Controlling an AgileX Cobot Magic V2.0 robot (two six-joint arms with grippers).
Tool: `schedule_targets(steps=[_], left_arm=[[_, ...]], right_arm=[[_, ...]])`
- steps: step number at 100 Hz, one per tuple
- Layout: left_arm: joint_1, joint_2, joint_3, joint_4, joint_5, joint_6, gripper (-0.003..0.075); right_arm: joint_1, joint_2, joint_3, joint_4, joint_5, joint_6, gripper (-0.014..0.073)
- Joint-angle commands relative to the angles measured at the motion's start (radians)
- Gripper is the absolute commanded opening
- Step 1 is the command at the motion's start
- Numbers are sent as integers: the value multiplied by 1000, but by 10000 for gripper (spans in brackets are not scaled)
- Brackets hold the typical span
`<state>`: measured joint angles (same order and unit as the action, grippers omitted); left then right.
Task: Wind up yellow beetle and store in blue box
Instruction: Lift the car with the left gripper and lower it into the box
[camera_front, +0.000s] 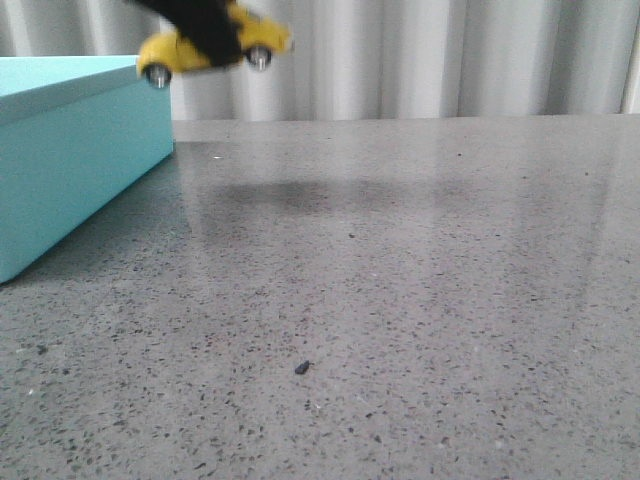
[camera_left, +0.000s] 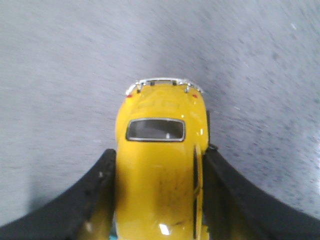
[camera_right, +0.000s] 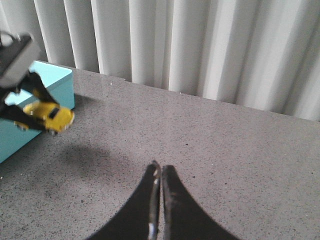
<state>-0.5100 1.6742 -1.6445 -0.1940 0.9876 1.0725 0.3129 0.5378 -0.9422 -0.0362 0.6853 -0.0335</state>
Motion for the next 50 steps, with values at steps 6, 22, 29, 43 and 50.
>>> schedule_targets(steps=[6,22,29,43,50], left_arm=[[23,-81,-86,142,-23,-139,-21],[101,-98,-86,351,27,-436,-21],[153,-102,-86,359,39,-521,-21],[255,-97,-86,358,118,-681,-21],[308,-83,-86,354,164,-762,-21]], right_arm=[[1,16,-25,-3,-88,-6,-41],[1,16,-25,1,-90,-6,-41],[1,16,-25,5,-90,-6,-41],[1,16,-25,5,-90,-6,-41],[1,16,-25,5,-90,-6,-41]])
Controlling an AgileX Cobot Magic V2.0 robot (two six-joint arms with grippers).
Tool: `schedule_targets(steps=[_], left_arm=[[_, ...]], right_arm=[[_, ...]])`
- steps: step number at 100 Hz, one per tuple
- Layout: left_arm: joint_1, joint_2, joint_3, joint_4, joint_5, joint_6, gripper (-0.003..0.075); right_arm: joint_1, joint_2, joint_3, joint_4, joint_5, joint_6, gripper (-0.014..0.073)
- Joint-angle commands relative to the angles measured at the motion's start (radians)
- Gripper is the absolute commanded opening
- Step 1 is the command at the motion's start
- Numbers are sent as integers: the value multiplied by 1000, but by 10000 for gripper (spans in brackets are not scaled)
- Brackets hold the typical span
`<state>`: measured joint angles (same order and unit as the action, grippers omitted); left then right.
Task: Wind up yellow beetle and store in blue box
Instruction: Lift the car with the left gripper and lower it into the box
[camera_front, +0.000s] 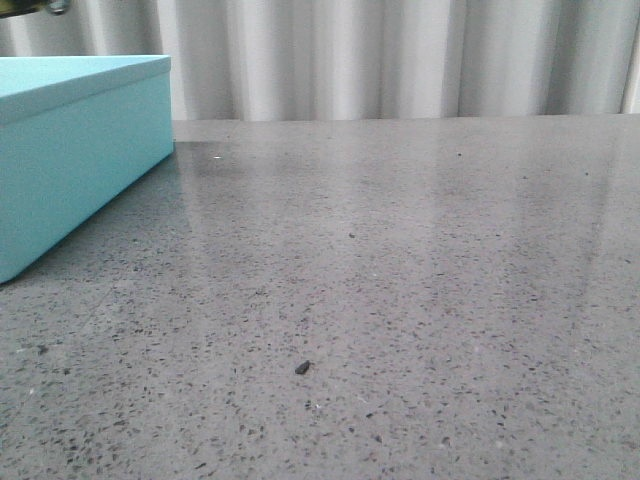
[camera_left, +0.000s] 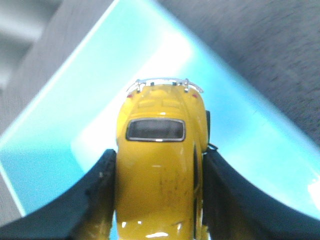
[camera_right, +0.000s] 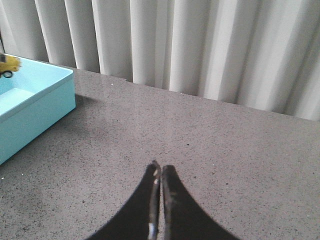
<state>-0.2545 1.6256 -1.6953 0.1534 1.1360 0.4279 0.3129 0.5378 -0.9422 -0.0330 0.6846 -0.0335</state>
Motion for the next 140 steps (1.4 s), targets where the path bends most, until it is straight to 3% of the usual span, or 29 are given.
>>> schedule_targets(steps=[1,28,62,86,102,121,140], left_arm=[[63,-34,-35,4,20,-125,-21],[193,55,-33,-243,60,-184,-21],[193,175,-33,-235,61,-184,-14],[193,224,-33,-186,57,-184,192],[193,241,-33,-180,61,-184,255],[193,249,-33,-131,103,-184,497],[204,203,-39,-224,58,-184,512]], right_arm=[[1,16,-25,2,-90,-6,-41],[1,16,-25,2,-88,-6,-41],[1,16,-25,2,-86,-6,-41],[1,16,-25,2,-63,-6,-41],[1,16,-25,2,-58,-6,-41],[1,16,-25,2,-58,-6,-41],[1,16,-25,2,-53,-6,-41]])
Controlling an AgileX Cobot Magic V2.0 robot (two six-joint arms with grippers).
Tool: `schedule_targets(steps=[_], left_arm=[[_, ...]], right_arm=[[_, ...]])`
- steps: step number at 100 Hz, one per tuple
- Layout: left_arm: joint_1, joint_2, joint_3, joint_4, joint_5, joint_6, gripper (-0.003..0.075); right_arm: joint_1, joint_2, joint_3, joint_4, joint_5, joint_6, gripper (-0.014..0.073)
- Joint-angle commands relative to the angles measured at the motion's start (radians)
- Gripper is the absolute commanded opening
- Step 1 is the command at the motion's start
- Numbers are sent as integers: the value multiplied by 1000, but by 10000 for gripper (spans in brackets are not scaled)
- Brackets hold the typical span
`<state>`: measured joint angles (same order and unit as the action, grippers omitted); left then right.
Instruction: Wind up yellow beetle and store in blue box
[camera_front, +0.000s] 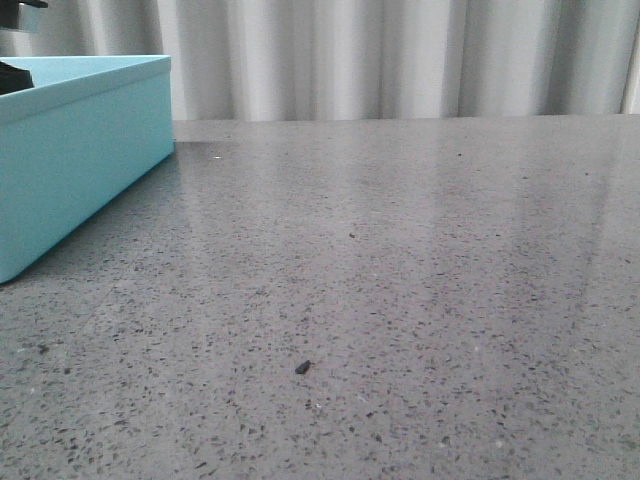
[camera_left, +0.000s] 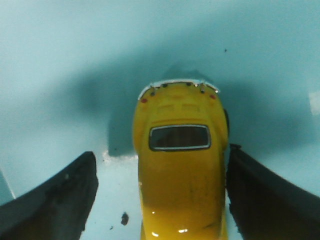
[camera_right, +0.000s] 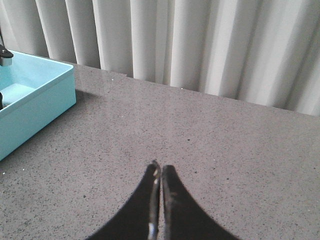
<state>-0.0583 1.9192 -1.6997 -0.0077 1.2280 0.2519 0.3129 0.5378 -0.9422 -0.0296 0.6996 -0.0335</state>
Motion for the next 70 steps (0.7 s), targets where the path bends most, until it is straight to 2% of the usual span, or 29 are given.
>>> schedule_targets(steps=[1,25,32,44,51,70], left_arm=[[8,-94,-35,-66,-38,-8,512],[8,-244,-35,-138,-196,-37,503],[8,-288,-33,-194,-218,-47,445],[3,-359,-28,-285,-215,-49,272],[3,-400,-18,-347,-206,-49,206],[-65,-547,79,-390,-244,-49,185]], right_arm=[[1,16,-25,-2,-65,-6,-41],[1,16,-25,-2,0,-6,-41],[1,4,-25,-2,2,-12,-41],[1,-56,-25,-2,-5,-96,-41],[1,-109,-14,-2,-16,-143,-41],[1,-287,94,-13,-98,-191,-41]])
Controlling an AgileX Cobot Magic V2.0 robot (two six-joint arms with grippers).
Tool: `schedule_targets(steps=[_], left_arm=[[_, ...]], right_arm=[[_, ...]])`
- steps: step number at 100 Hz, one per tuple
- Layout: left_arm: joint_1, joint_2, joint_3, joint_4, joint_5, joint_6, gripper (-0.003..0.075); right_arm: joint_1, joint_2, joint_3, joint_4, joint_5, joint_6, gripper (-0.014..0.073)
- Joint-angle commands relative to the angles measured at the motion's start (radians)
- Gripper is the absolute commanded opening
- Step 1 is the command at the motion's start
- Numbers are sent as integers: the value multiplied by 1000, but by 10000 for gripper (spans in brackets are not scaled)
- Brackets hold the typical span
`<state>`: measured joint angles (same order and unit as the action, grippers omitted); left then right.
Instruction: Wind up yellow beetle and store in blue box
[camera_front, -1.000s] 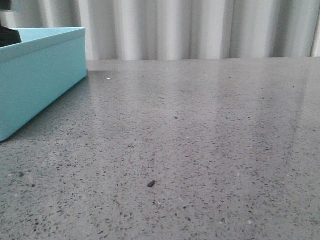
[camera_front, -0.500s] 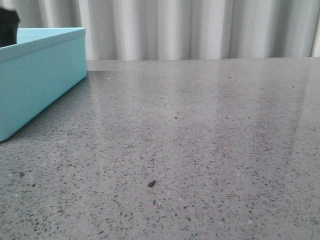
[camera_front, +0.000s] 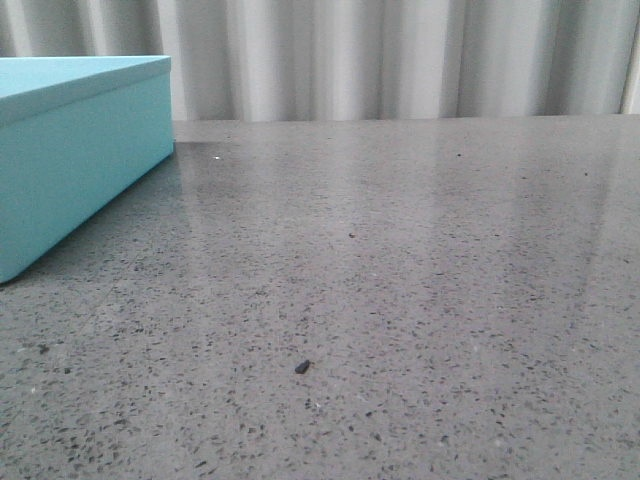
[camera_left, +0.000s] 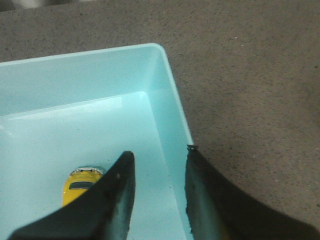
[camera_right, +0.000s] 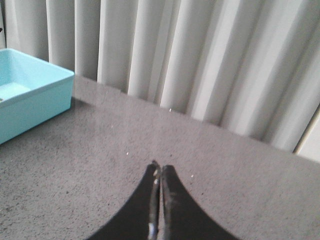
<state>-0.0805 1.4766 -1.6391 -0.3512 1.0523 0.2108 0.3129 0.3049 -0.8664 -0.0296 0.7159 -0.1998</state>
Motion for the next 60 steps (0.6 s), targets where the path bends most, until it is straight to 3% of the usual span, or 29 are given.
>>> schedule_targets(steps=[1,19,34,60], left_arm=[[-47,-111,31,-47,-71,-8,185],[-212,-292,235,68,-156,3,185],[-333,-480,485,154,-307,3,185],[-359,-820,925,154,-617,3,185]], right_arm=[[1,-76,27,-13,-124,-25,-41],[1,-216,118,-58,-246,-25,-41],[1,-235,170,-124,-252,-25,-41],[1,-235,187,-127,-249,-25,-41]])
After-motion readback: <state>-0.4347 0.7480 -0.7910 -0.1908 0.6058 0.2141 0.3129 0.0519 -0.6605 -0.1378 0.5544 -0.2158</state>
